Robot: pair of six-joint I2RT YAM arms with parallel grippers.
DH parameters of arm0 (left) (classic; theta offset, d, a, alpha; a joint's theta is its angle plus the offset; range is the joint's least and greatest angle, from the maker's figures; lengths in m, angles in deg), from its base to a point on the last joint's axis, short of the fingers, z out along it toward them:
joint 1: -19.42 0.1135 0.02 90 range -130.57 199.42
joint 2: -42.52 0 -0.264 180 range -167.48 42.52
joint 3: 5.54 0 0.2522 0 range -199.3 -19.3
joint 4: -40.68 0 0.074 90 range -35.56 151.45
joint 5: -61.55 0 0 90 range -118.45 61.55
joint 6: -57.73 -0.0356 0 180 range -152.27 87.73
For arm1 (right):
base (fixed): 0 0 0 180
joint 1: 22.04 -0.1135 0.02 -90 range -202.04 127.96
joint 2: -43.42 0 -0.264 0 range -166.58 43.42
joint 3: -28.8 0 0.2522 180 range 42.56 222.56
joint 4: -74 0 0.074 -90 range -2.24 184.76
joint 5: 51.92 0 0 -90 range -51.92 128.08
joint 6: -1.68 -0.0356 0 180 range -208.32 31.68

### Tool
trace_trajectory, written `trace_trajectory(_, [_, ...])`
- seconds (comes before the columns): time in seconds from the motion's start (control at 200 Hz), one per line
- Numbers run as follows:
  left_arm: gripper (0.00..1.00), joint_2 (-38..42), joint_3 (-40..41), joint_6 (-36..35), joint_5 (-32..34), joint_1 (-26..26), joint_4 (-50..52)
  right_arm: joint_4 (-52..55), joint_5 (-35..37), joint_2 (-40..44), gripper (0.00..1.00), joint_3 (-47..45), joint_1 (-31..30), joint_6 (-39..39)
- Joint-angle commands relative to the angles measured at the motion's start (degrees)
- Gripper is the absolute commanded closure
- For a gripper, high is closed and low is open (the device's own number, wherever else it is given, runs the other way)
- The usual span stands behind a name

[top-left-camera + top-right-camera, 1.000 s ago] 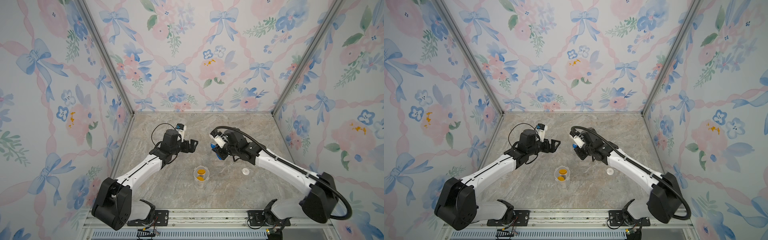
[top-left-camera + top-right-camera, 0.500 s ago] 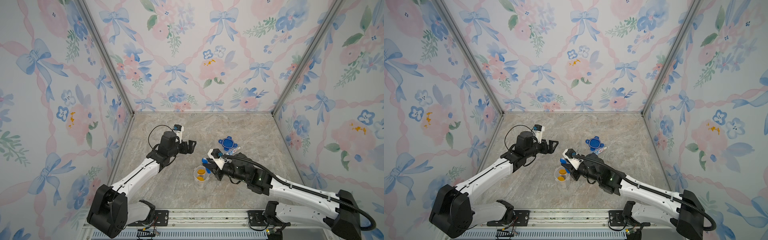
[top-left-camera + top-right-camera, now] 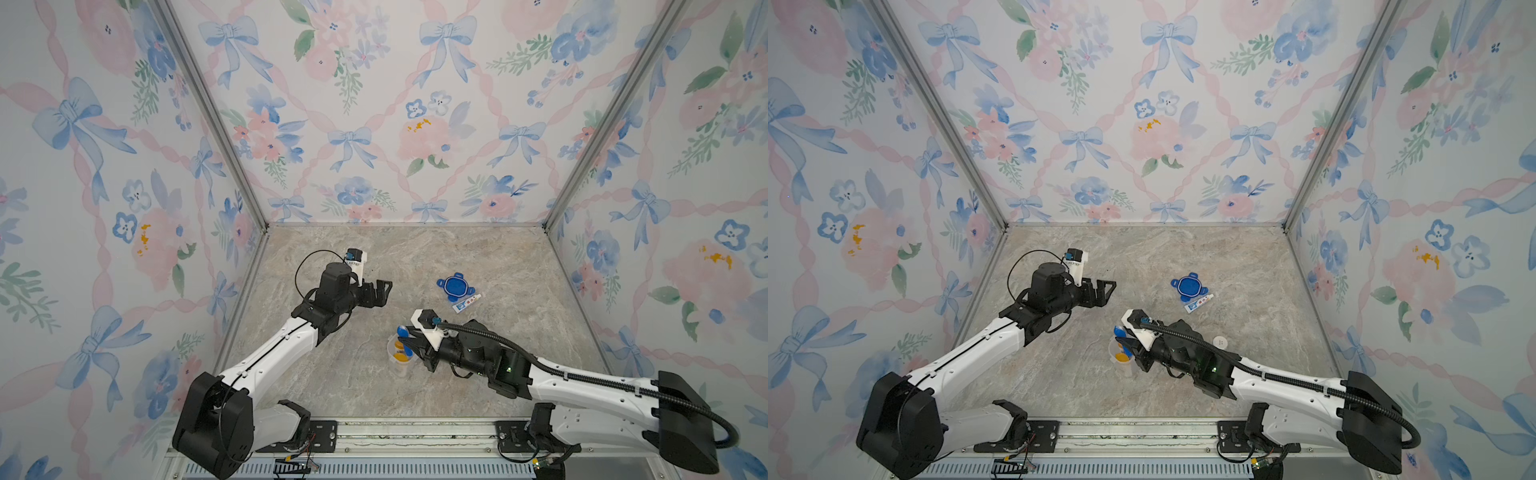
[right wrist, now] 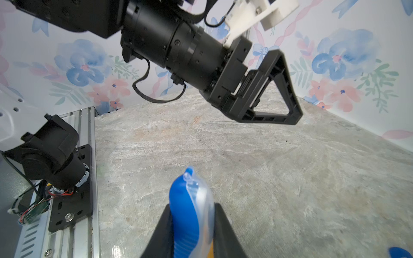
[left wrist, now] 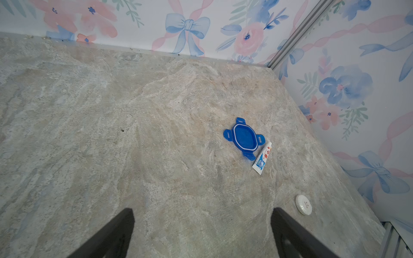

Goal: Pack away toiletry kits
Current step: Place the toiletry item into the container.

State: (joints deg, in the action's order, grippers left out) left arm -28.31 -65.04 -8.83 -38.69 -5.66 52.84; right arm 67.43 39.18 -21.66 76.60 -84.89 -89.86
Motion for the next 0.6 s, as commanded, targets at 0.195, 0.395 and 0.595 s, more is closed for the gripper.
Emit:
trace_trajectory(0.195, [0.02, -2.2, -0.5, 0.1, 0.5, 0.4, -0.3, -8.7, 0.3, -3.6, 0.75, -3.0, -0.5, -1.1])
trace_trajectory(0.395, [0.02, -1.9, -1.4, -0.5, 0.9, 0.5, -0.3, -8.1, 0.9, -3.7, 0.64, -3.0, -1.0, 0.0])
trace_trajectory(0.595, [0.02, -2.1, -2.0, -0.6, 0.7, 0.6, -0.3, -5.1, 2.4, -1.6, 0.54, -2.3, -1.5, 1.3])
